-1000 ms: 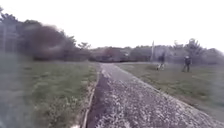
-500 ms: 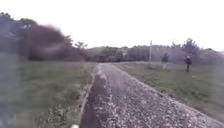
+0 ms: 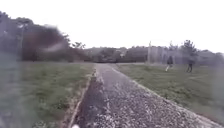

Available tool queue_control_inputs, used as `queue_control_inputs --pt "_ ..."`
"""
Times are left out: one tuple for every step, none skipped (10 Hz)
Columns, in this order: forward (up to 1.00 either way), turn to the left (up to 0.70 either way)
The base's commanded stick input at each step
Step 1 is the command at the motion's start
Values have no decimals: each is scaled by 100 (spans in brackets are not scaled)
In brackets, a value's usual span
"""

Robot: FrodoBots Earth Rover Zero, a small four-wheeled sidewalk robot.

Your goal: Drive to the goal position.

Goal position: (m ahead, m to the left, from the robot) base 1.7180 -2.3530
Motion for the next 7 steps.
queue_control_inputs --pt "70 0" --pt "70 0" --pt "70 0" --pt "70 0" --pt "70 0" --pt "70 0" --pt "70 0"
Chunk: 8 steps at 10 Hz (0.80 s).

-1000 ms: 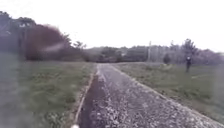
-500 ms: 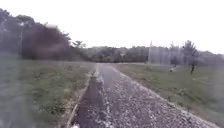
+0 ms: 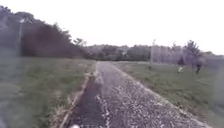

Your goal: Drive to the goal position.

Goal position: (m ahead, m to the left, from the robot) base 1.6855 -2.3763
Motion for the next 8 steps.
queue_control_inputs --pt "70 0" --pt "70 0" --pt "70 0" --pt "70 0" --pt "70 0" --pt "70 0" --pt "70 0" --pt "70 0"
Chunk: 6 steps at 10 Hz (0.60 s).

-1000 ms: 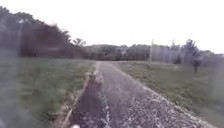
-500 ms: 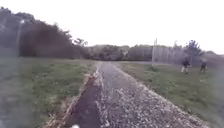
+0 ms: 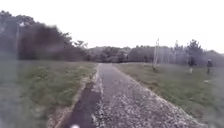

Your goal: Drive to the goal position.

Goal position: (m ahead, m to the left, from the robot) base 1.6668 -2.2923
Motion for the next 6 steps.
queue_control_inputs --pt "70 0" --pt "70 0" --pt "70 0" --pt "70 0" --pt "70 0" --pt "70 0"
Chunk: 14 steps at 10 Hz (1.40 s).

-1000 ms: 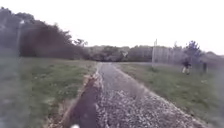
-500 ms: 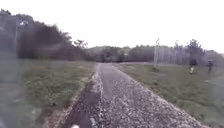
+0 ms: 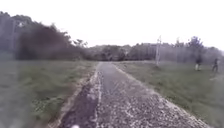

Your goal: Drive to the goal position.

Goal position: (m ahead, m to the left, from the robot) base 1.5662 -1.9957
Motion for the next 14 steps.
queue_control_inputs --pt "70 0" --pt "70 0" --pt "70 0" --pt "70 0" --pt "70 1" --pt "70 6" --pt "70 14" --pt "70 14" --pt "70 14" --pt "70 14" --pt "70 12" --pt "70 9" --pt "70 3" --pt "70 0"
